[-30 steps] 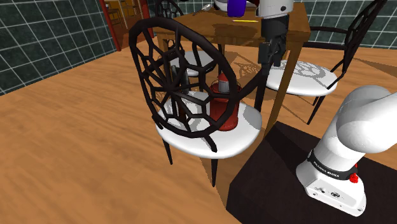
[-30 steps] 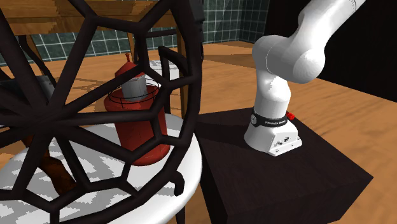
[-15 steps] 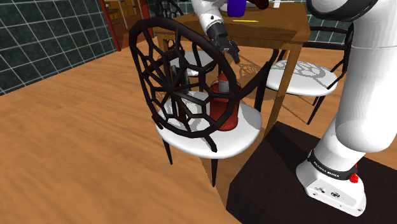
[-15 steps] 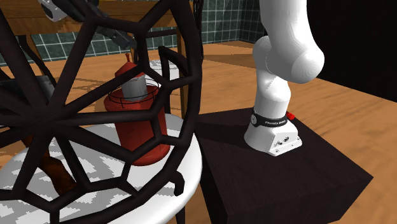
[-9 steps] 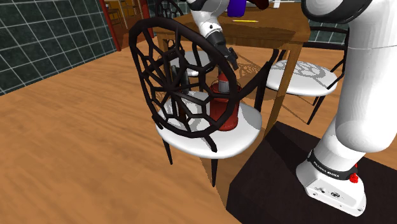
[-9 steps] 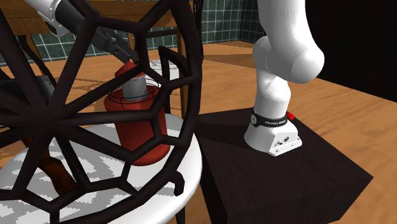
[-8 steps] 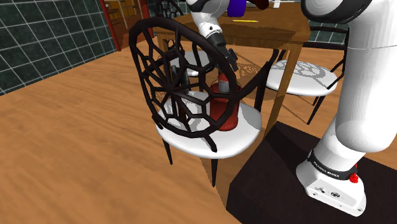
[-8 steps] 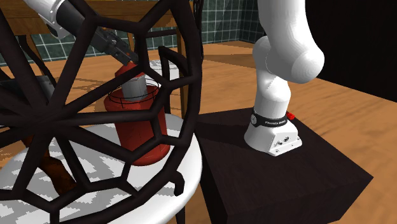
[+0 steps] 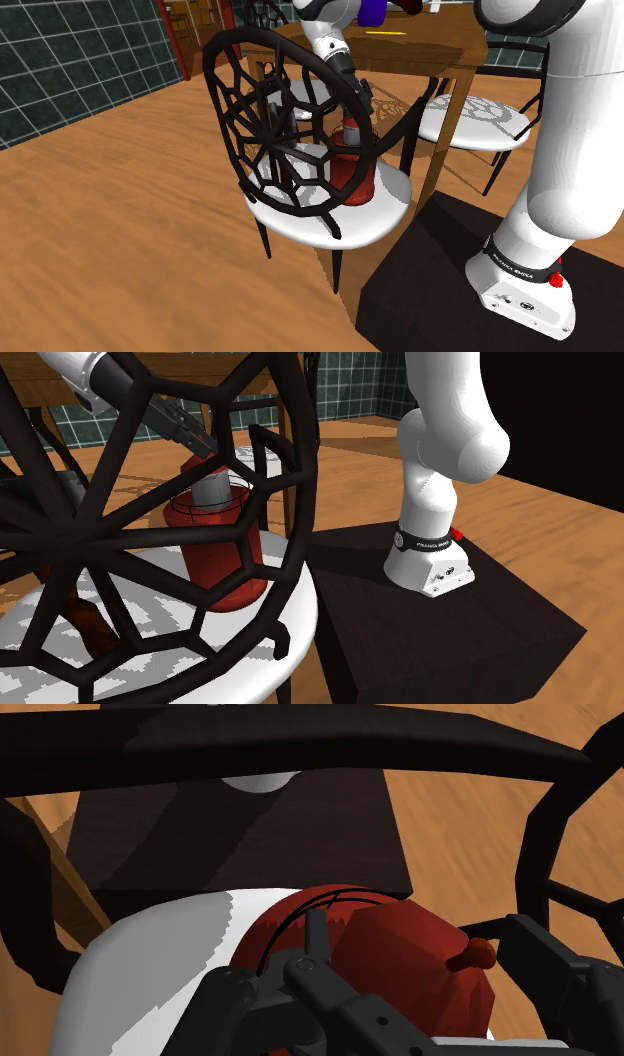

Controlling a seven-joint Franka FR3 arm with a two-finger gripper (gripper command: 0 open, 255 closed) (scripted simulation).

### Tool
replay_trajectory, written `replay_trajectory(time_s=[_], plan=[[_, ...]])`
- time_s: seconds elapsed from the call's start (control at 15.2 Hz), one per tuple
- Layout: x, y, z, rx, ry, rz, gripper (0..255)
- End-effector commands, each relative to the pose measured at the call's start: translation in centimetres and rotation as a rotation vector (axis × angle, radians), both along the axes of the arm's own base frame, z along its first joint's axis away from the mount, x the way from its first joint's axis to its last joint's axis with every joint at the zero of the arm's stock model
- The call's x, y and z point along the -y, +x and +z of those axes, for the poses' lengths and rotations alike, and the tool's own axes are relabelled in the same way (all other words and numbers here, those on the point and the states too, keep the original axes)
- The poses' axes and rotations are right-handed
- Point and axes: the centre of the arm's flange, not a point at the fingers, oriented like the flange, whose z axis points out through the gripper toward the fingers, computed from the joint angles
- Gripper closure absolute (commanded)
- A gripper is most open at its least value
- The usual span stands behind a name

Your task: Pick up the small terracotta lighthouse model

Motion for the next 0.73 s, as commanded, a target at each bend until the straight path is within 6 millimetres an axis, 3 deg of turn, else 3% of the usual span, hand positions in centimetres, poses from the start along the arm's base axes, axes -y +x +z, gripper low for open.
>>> replay_trajectory(time_s=[0.0,0.13,0.66], plan=[[-0.1,0.0,-0.2,-0.002,0.0,0.001,255],[0.0,0.1,-0.2,-0.002,0.0,0.001,255],[0.0,0.1,4.0,-0.002,0.0,0.001,255]])
